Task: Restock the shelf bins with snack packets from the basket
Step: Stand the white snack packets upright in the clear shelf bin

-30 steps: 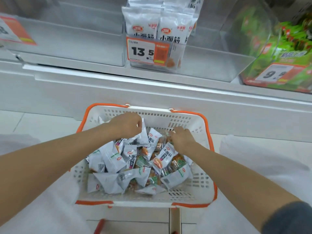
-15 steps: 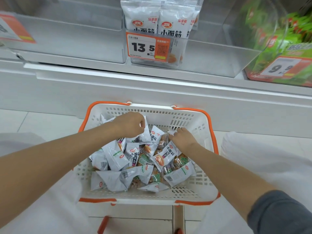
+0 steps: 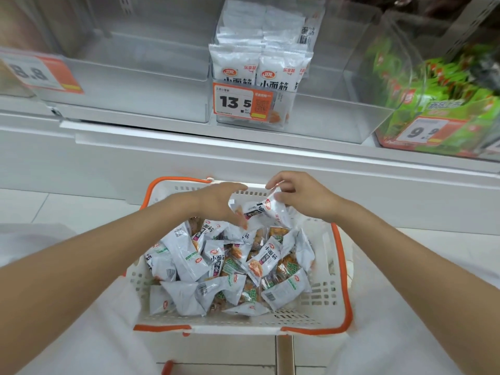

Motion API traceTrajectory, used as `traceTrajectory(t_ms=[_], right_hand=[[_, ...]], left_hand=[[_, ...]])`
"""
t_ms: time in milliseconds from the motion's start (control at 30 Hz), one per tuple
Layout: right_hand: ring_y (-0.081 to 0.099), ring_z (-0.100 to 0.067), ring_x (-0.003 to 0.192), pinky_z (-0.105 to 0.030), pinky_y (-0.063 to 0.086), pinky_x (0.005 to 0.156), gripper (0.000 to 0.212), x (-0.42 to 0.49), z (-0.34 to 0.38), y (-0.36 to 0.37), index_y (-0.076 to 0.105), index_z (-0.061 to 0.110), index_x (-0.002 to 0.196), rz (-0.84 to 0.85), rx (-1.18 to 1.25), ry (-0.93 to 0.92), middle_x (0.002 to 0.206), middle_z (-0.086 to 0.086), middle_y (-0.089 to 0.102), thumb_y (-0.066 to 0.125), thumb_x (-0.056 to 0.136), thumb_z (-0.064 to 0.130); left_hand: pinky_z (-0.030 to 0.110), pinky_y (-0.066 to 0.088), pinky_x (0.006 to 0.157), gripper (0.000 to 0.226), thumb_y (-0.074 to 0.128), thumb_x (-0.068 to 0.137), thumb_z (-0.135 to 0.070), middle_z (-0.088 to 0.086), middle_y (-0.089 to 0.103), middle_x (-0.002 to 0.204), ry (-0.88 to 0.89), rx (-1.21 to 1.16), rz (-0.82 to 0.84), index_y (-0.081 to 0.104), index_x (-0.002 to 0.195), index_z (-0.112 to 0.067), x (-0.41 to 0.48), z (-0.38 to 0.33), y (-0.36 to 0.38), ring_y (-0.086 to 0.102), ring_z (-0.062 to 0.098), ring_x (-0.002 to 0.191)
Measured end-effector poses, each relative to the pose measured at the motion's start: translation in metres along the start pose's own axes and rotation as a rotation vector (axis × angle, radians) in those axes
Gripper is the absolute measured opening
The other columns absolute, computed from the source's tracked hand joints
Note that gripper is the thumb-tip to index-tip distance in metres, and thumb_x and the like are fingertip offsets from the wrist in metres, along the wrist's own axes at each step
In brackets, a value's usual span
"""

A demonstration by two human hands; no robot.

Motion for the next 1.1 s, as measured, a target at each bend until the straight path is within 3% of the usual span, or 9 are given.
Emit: traceTrajectory(t_ms=[100, 167, 267, 333, 433, 633, 767, 1000, 1100], right_hand=[[0.051, -0.028, 0.076, -0.033, 0.044, 0.075, 0.021, 0.004, 0.009, -0.001, 0.065, 0.018, 0.105, -0.002, 0.133, -0.004, 0.086, -0.022, 0.058, 0.053, 0.096, 0.003], [0.062, -0.032, 0.083, -0.029, 0.046, 0.079, 0.022, 0.006, 0.009, -0.004, 0.064, 0.019, 0.110, -0.054, 0.234, 0.005, 0.104, -0.021, 0.069, 0.054, 0.096, 0.005], [0.058, -0.009, 0.076, -0.013, 0.042, 0.067, 0.022, 0.010, 0.006, -0.008, 0.061, 0.008, 0.101, -0.159, 0.121, 0.021, 0.095, -0.003, 0.068, 0.048, 0.102, 0.025], [0.054, -0.009, 0.060, -0.024, 0.041, 0.060, 0.048, 0.010, 0.004, -0.004, 0.055, -0.002, 0.083, -0.174, -0.065, -0.027, 0.076, -0.014, 0.061, 0.037, 0.104, 0.037], [0.052, -0.012, 0.047, -0.025, 0.040, 0.053, 0.051, 0.008, 0.000, -0.003, 0.046, 0.007, 0.064, -0.300, -0.210, -0.106, 0.059, -0.008, 0.056, 0.034, 0.105, 0.035], [0.060, -0.034, 0.060, -0.046, 0.051, 0.057, 0.050, 0.008, -0.014, -0.012, 0.059, -0.006, 0.078, -0.454, -0.126, -0.085, 0.071, -0.021, 0.065, 0.038, 0.105, 0.031], [0.058, -0.034, 0.059, -0.045, 0.049, 0.055, 0.051, 0.006, -0.011, -0.010, 0.058, -0.004, 0.077, -0.481, -0.132, -0.125, 0.068, -0.020, 0.063, 0.038, 0.105, 0.033], [0.059, -0.011, 0.046, -0.031, 0.049, 0.046, 0.050, 0.008, -0.004, -0.011, 0.064, 0.001, 0.081, -0.419, -0.038, -0.135, 0.068, -0.010, 0.069, 0.039, 0.104, 0.037], [0.062, -0.018, 0.051, -0.037, 0.050, 0.046, 0.054, 0.008, -0.005, -0.013, 0.064, 0.002, 0.077, -0.447, 0.047, -0.159, 0.067, -0.010, 0.068, 0.043, 0.100, 0.046]], left_hand=[[0.027, 0.039, 0.099, 0.087, 0.078, 0.076, -0.046, 0.000, 0.050, 0.142, -0.039, -0.046, 0.050, 0.036, 0.147, -0.020, 0.000, 0.008, 0.003, 0.050, 0.018, 0.125], [0.024, 0.045, 0.083, 0.063, 0.077, 0.076, -0.048, 0.002, 0.065, 0.122, -0.042, -0.094, 0.062, 0.059, 0.128, -0.015, 0.001, 0.011, 0.001, 0.061, 0.014, 0.101], [0.022, 0.051, 0.069, 0.024, 0.074, 0.082, -0.037, -0.001, 0.073, 0.090, 0.007, -0.279, 0.039, 0.069, 0.094, -0.018, 0.000, 0.009, -0.003, 0.066, 0.009, 0.076], [0.024, 0.057, 0.072, 0.017, 0.070, 0.087, -0.030, -0.005, 0.072, 0.088, 0.014, -0.428, 0.067, 0.067, 0.099, -0.018, -0.003, 0.006, -0.001, 0.069, 0.008, 0.078], [0.022, 0.056, 0.066, 0.020, 0.067, 0.090, -0.029, -0.005, 0.071, 0.092, 0.020, -0.494, 0.128, 0.064, 0.107, -0.018, -0.005, -0.001, 0.005, 0.069, 0.005, 0.079], [0.016, 0.053, 0.062, 0.005, 0.068, 0.088, -0.022, -0.004, 0.064, 0.078, 0.056, -0.590, 0.090, 0.066, 0.091, -0.018, -0.007, -0.010, -0.003, 0.063, 0.001, 0.067], [0.017, 0.052, 0.059, 0.006, 0.071, 0.086, -0.022, -0.007, 0.065, 0.071, 0.062, -0.586, 0.087, 0.066, 0.088, -0.018, -0.008, -0.007, -0.009, 0.062, 0.002, 0.064], [0.021, 0.056, 0.062, 0.010, 0.072, 0.083, -0.023, -0.007, 0.072, 0.073, 0.078, -0.537, 0.057, 0.068, 0.088, -0.016, -0.010, -0.003, -0.016, 0.066, 0.007, 0.069], [0.023, 0.057, 0.065, 0.013, 0.073, 0.083, -0.022, -0.003, 0.073, 0.079, 0.067, -0.537, 0.036, 0.068, 0.092, -0.014, -0.010, -0.001, -0.015, 0.068, 0.009, 0.073]])
Point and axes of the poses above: each hand's wrist, its own x-axis towards the middle knuckle, its own y-axis out of the palm, z = x × y, the point moved 4 cm from there along x, towards the middle knuckle
